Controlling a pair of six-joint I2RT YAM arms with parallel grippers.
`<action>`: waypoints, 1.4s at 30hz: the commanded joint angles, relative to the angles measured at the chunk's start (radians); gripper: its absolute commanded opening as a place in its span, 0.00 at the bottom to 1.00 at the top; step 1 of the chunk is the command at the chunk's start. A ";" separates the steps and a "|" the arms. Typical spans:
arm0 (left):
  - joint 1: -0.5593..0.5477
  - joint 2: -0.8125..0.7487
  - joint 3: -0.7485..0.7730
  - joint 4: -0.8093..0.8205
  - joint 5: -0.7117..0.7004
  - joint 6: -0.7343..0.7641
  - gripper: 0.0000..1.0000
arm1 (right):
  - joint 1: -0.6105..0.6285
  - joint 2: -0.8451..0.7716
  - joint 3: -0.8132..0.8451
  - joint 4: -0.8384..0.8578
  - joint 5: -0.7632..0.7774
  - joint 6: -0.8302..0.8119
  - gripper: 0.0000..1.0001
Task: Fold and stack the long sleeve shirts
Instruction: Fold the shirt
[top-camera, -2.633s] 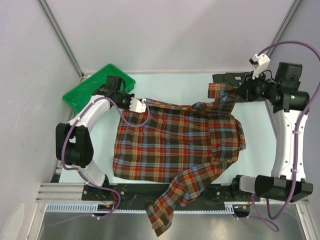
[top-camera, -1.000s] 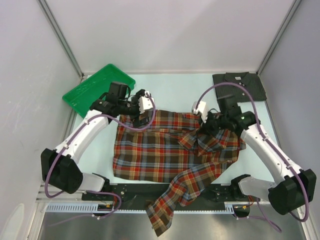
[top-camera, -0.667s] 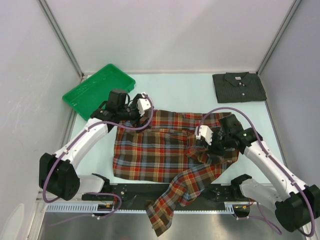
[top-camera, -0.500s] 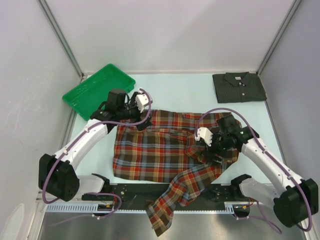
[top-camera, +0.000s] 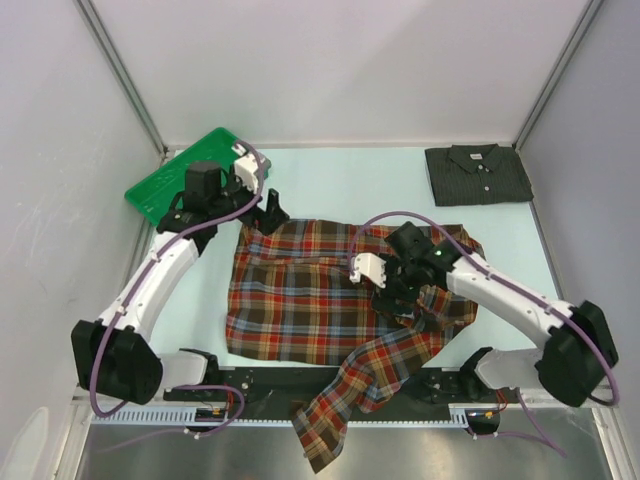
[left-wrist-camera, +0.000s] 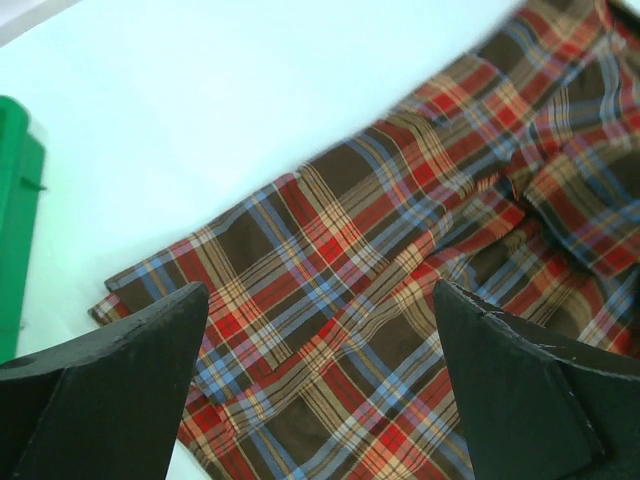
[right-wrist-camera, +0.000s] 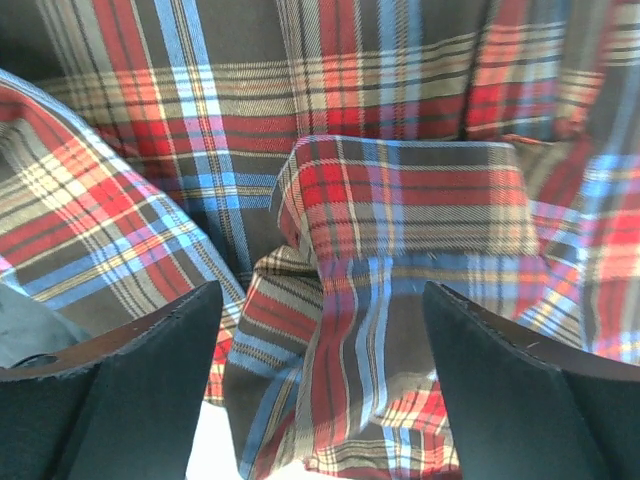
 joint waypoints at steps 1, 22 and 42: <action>0.031 -0.074 0.096 0.012 -0.026 -0.111 0.99 | 0.020 0.090 0.018 0.027 0.051 -0.058 0.84; -0.335 -0.128 -0.080 -0.047 0.296 0.578 1.00 | -0.400 -0.151 0.044 0.479 -0.760 0.302 0.00; -0.604 0.026 -0.091 0.363 0.115 0.403 0.76 | -0.320 -0.332 -0.020 0.524 -0.694 0.332 0.00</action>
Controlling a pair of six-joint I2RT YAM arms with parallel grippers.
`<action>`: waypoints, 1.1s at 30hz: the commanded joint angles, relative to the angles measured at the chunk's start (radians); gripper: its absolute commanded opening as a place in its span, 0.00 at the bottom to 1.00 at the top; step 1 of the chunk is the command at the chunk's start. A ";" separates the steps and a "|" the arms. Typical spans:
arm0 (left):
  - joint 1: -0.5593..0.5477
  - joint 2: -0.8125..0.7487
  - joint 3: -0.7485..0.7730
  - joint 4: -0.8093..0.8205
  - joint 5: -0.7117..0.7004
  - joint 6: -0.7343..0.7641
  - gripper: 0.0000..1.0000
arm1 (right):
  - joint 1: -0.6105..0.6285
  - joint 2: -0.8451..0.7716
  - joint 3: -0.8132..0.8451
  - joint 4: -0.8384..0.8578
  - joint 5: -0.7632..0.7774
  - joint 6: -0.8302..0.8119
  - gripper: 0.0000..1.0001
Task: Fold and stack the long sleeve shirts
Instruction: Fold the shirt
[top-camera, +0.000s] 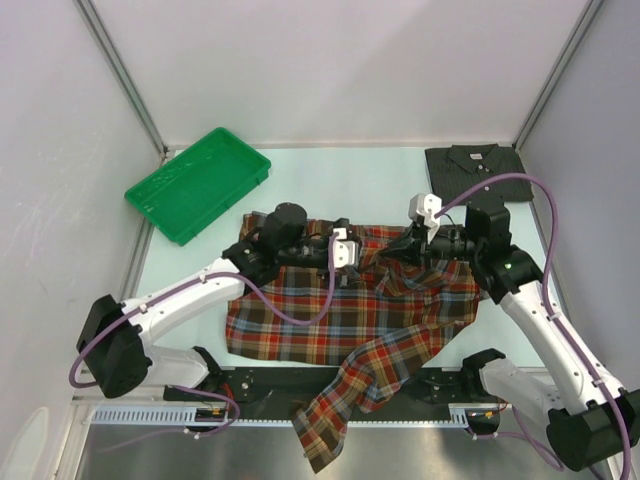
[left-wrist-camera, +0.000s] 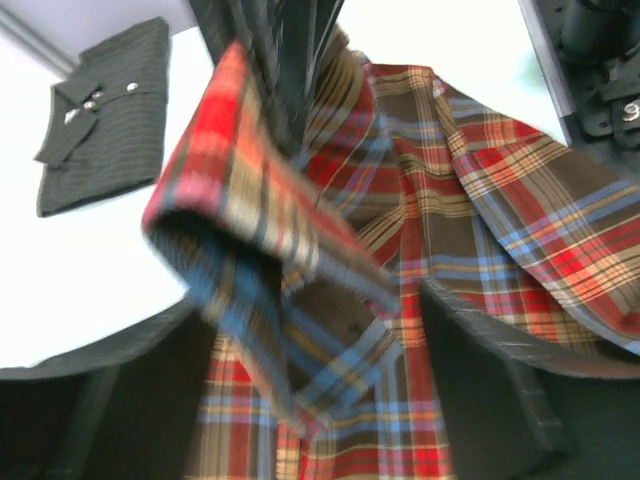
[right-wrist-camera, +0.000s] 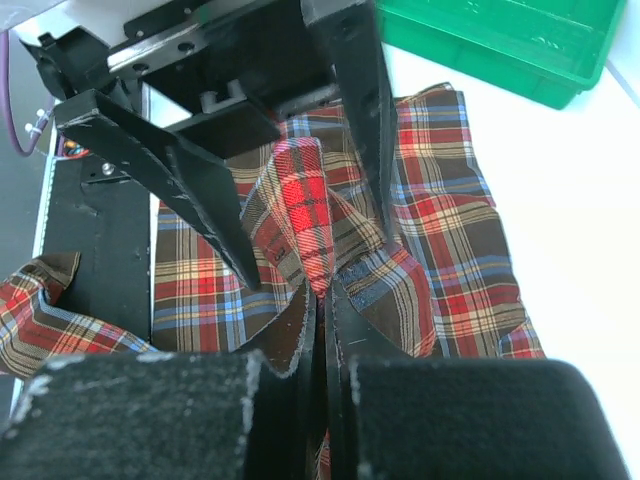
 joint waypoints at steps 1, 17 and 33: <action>-0.020 -0.003 0.045 0.013 -0.028 -0.038 0.66 | 0.025 -0.021 -0.008 0.020 0.020 -0.028 0.00; 0.069 0.096 0.356 -0.601 -0.027 -0.193 0.00 | -0.336 0.193 0.108 -0.131 0.143 -0.002 1.00; 0.527 0.314 0.243 -0.555 0.130 -0.509 0.00 | -0.409 0.873 0.468 -0.507 0.333 -0.156 0.57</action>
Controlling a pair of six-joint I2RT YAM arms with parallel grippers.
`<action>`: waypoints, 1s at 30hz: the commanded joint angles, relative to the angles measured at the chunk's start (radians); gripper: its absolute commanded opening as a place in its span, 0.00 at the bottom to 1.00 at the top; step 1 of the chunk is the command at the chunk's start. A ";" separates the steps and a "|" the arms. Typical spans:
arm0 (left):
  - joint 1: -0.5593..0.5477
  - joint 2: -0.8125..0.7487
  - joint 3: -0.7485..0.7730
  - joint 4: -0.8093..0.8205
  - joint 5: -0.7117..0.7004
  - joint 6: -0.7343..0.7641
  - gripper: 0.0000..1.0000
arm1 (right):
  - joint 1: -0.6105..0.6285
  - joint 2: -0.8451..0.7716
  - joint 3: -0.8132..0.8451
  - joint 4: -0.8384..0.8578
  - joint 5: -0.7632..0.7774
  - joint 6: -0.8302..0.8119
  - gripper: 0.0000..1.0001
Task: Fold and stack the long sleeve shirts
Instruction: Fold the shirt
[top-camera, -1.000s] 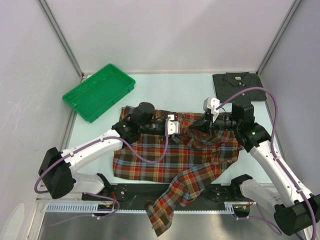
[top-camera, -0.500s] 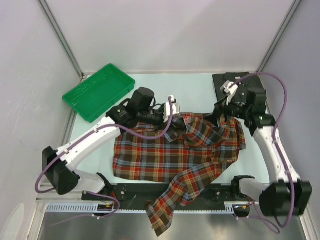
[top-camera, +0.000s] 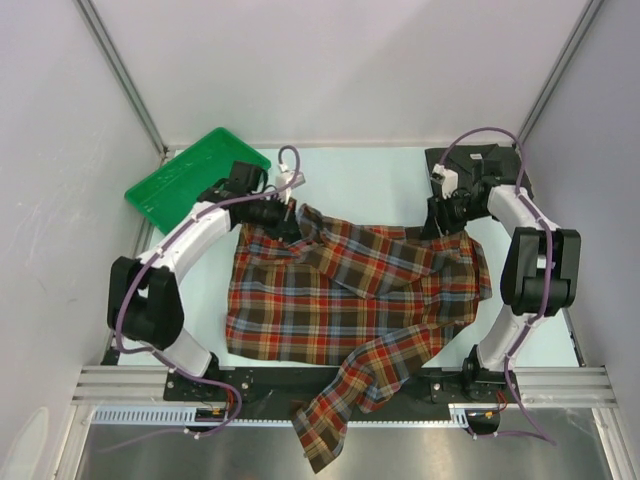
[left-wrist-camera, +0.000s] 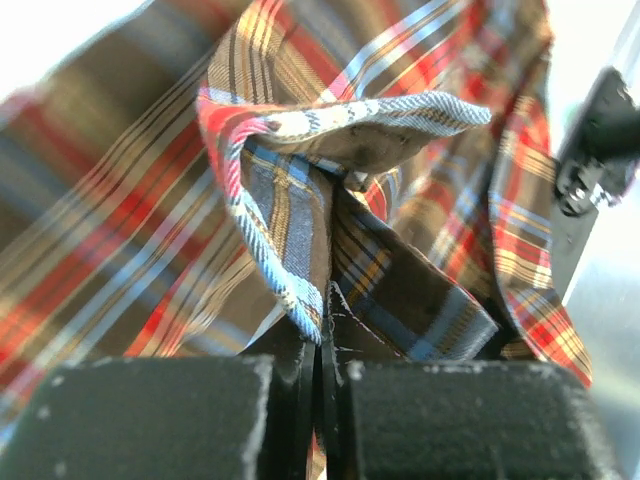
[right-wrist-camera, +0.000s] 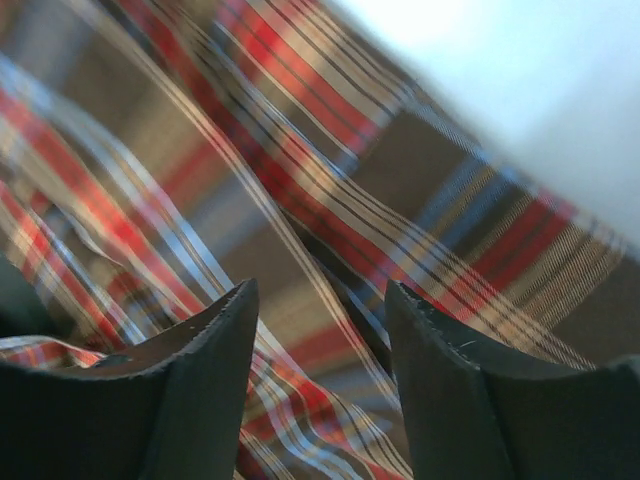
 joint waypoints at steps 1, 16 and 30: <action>0.078 0.054 -0.069 0.034 0.037 -0.024 0.00 | -0.004 0.039 0.066 -0.084 0.115 -0.058 0.56; 0.132 0.176 -0.093 -0.073 -0.037 0.128 0.35 | -0.015 0.076 0.094 -0.187 0.224 -0.181 0.41; 0.141 0.197 -0.060 -0.122 -0.097 0.190 0.33 | -0.052 0.050 0.017 -0.212 0.285 -0.267 0.17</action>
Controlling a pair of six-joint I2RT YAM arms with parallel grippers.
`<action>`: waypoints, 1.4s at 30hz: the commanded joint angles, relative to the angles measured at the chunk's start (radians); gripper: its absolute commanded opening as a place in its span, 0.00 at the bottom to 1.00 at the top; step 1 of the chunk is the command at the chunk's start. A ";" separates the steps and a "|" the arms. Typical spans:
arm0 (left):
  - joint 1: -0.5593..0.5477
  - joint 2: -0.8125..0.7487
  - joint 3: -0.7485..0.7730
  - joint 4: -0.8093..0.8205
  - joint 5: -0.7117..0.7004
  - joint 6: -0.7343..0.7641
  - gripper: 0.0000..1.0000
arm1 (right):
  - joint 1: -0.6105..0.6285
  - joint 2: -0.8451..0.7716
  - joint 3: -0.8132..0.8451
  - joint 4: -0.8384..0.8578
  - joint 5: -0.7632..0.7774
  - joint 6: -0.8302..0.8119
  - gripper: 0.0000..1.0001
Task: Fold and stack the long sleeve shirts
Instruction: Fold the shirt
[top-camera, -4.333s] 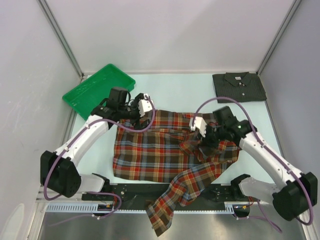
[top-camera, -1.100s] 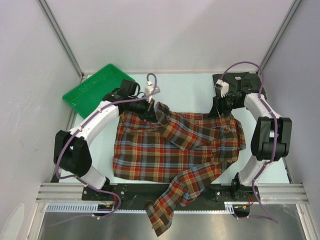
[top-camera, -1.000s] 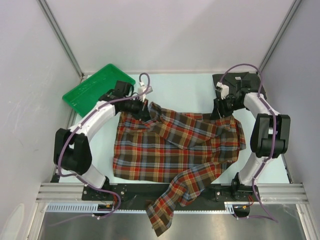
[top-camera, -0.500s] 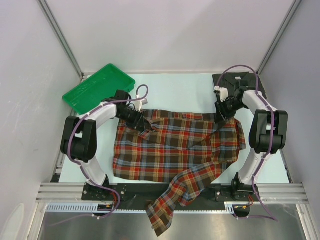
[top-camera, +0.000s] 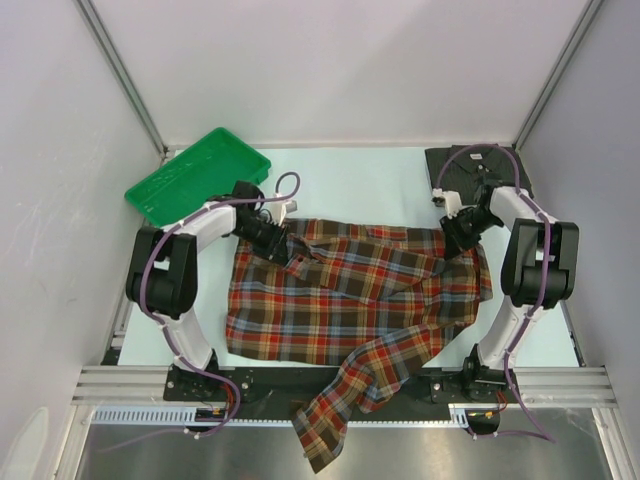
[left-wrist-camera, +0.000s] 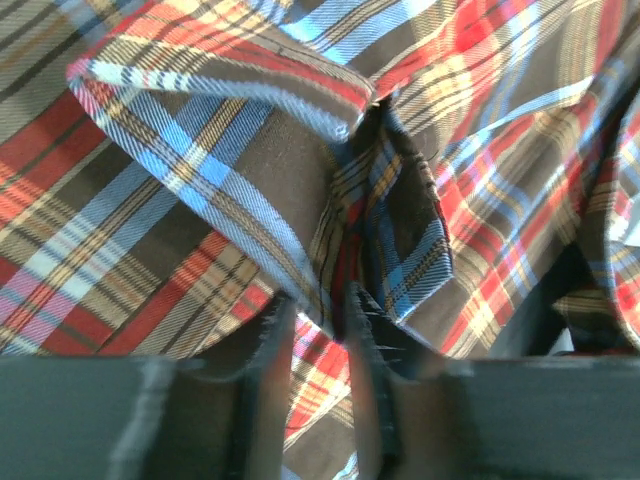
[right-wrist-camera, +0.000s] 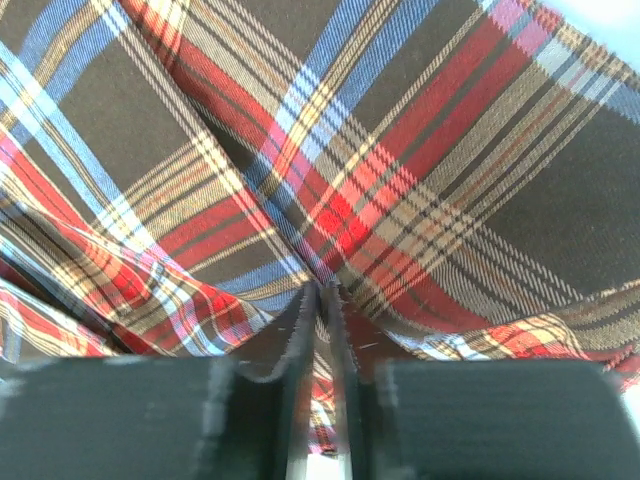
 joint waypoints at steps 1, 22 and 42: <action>0.035 -0.030 0.043 -0.052 -0.058 0.097 0.36 | -0.004 -0.042 0.039 -0.036 -0.005 -0.040 0.20; 0.070 0.434 0.753 -0.267 -0.493 0.737 0.73 | 0.026 0.228 0.487 0.090 0.077 -0.057 0.56; 0.099 0.425 0.634 -0.270 -0.535 0.747 0.60 | 0.062 0.239 0.233 0.169 0.240 -0.284 0.43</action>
